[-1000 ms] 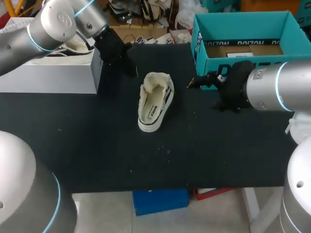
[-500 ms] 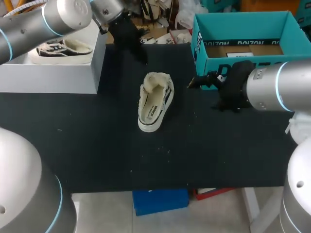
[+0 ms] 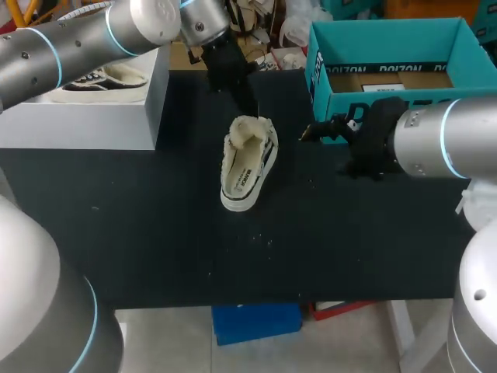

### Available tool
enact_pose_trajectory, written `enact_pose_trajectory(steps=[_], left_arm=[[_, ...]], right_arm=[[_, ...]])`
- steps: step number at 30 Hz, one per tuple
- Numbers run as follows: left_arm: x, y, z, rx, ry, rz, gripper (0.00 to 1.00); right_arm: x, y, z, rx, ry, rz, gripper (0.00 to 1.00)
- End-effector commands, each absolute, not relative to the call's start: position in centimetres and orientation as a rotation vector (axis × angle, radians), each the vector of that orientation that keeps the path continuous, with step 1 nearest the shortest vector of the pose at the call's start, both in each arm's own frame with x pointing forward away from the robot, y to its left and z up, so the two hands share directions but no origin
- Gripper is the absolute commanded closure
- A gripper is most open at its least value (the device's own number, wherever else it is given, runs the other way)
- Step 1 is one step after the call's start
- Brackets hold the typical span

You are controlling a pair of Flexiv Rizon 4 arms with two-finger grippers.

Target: Take the shoe out of the shoebox, open the shoe tongue, remove and reinsert the insole, then place the shoe into the shoebox

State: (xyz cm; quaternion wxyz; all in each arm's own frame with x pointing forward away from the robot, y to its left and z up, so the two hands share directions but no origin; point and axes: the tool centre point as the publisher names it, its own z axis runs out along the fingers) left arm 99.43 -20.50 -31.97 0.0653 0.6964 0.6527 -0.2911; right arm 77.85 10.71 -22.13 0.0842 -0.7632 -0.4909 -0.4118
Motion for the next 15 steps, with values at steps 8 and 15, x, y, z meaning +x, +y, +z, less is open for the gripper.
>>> enact_pose_trajectory(steps=[8, 15], left_arm=[[95.6, -20.1, -33.8, 2.209, 1.964, -0.891, 1.00], [94.7, -19.2, -35.5, 2.236, 2.017, -0.863, 1.00]], right_arm=[[77.9, 11.0, -22.1, -2.284, -1.464, -1.230, 0.00], [77.9, 11.0, -22.1, -2.284, -1.464, -1.230, 0.00]])
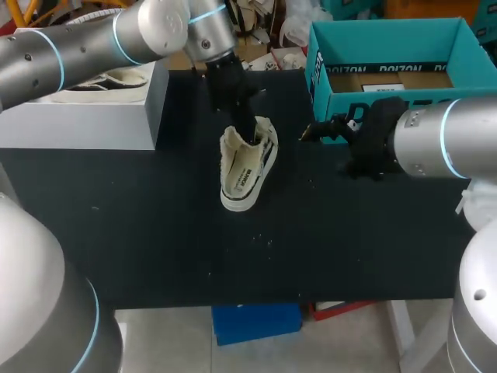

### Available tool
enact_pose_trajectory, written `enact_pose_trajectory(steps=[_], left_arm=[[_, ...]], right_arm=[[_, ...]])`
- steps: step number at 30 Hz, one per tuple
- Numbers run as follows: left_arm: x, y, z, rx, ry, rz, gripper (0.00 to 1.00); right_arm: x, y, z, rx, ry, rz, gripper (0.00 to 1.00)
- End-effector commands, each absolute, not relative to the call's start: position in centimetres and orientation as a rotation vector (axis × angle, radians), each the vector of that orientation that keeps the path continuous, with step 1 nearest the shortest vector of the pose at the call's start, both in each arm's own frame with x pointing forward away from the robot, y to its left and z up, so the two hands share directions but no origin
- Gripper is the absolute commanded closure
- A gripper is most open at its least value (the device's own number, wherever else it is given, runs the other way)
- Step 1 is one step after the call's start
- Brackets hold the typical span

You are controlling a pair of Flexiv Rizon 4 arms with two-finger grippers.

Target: Take the shoe out of the shoebox, open the shoe tongue, remove and reinsert the insole, then place the shoe into the shoebox

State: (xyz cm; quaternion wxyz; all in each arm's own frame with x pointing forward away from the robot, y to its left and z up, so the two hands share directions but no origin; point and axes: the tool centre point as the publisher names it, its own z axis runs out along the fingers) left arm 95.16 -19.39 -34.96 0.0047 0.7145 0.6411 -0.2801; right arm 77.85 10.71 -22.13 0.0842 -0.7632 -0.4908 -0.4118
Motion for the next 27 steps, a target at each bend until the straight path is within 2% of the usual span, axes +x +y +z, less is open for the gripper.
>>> enact_pose_trajectory(steps=[1, 8, 16, 21, 27], left_arm=[[94.6, -19.1, -35.7, 2.240, 2.024, -0.859, 1.00], [94.6, -19.3, -35.9, 2.257, 2.031, -0.835, 1.00], [95.0, -19.7, -32.2, 2.226, 1.980, -0.775, 1.00], [94.8, -18.4, -30.8, 2.198, 1.988, -0.717, 1.00], [94.5, -16.0, -31.6, 2.167, 2.058, -0.685, 1.00]], right_arm=[[77.9, 11.0, -22.1, -2.284, -1.464, -1.230, 0.00], [77.9, 11.0, -22.1, -2.284, -1.464, -1.230, 0.00], [77.9, 11.0, -22.1, -2.284, -1.464, -1.230, 0.00], [77.9, 11.0, -22.1, -2.284, -1.464, -1.230, 0.00], [77.9, 11.0, -22.1, -2.284, -1.464, -1.230, 0.00]])
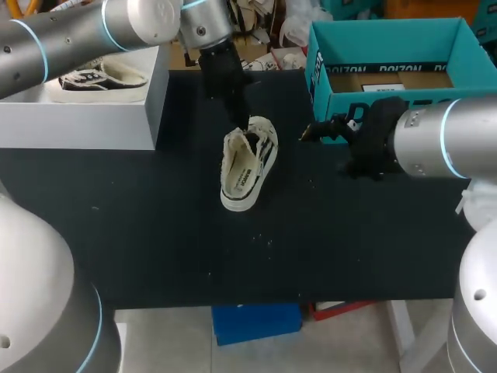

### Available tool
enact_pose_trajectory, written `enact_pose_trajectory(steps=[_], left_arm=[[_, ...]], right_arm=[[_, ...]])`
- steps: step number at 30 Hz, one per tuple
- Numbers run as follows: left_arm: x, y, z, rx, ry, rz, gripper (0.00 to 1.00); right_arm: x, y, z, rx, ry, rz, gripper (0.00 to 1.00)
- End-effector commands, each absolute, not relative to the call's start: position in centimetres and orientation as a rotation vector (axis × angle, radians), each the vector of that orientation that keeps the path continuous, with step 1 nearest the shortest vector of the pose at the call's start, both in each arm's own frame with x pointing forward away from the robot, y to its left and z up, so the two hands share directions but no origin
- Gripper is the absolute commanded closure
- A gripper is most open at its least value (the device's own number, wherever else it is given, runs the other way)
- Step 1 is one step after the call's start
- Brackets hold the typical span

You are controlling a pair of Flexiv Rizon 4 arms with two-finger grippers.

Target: Take the shoe out of the shoebox, open the shoe tongue, remove and reinsert the insole, then place the shoe into the shoebox

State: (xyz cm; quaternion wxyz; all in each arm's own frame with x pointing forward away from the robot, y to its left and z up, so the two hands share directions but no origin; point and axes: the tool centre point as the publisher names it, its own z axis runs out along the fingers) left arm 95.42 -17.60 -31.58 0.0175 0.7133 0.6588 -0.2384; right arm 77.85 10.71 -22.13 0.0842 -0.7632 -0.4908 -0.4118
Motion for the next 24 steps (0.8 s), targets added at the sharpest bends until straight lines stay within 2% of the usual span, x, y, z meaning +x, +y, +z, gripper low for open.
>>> enact_pose_trajectory(steps=[1, 11, 24], left_arm=[[94.6, -15.6, -31.9, 2.157, 2.072, -0.688, 1.00], [95.9, -14.9, -34.1, 2.111, 2.132, -0.708, 1.00], [96.9, -14.9, -33.1, 2.067, 2.104, -0.699, 1.00]], right_arm=[[77.9, 11.0, -22.1, -2.284, -1.464, -1.230, 0.00], [77.9, 11.0, -22.1, -2.284, -1.464, -1.230, 0.00], [77.9, 11.0, -22.1, -2.284, -1.464, -1.230, 0.00]])
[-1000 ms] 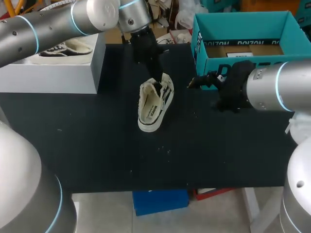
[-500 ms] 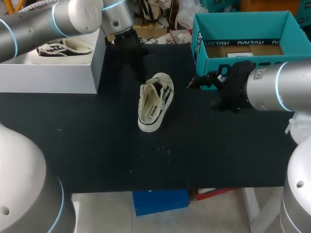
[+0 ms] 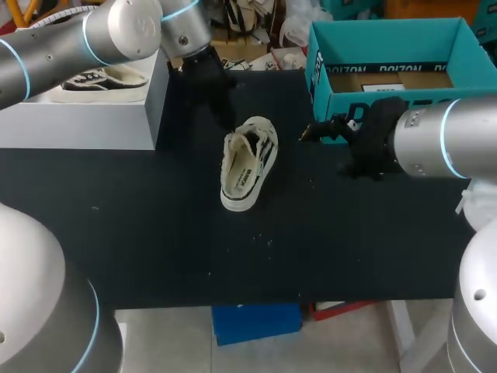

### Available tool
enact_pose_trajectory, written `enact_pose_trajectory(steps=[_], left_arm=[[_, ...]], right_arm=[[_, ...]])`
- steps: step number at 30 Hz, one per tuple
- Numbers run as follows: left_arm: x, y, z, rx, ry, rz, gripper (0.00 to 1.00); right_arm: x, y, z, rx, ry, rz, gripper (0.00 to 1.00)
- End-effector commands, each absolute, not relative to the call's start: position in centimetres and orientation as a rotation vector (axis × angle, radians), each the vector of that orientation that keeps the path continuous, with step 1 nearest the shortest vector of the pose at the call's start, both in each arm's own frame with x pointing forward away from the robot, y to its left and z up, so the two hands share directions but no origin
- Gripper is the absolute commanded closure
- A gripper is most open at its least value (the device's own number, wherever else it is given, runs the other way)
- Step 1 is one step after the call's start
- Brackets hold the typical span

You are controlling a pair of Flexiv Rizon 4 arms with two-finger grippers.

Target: Take the shoe out of the shoebox, open the shoe tongue, remove and reinsert the insole, then place the shoe into the shoebox

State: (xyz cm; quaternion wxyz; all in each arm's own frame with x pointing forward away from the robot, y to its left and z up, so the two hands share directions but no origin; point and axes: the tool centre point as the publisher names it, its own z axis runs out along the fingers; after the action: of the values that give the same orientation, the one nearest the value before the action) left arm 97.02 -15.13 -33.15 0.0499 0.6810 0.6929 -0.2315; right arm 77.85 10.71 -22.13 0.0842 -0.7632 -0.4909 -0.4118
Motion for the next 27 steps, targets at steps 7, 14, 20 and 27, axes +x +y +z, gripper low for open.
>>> enact_pose_trajectory(steps=[7, 14, 20, 27], left_arm=[[97.1, -15.5, -34.7, 2.072, 2.122, -0.719, 1.00], [96.6, -16.4, -35.6, 2.106, 2.117, -0.727, 1.00], [95.3, -17.0, -36.3, 2.174, 2.116, -0.700, 1.00], [95.0, -15.7, -34.4, 2.149, 2.114, -0.690, 1.00]], right_arm=[[77.9, 11.0, -22.1, -2.284, -1.464, -1.230, 0.00], [77.9, 11.0, -22.1, -2.284, -1.464, -1.230, 0.00], [77.9, 11.0, -22.1, -2.284, -1.464, -1.230, 0.00], [77.9, 11.0, -22.1, -2.284, -1.464, -1.230, 0.00]])
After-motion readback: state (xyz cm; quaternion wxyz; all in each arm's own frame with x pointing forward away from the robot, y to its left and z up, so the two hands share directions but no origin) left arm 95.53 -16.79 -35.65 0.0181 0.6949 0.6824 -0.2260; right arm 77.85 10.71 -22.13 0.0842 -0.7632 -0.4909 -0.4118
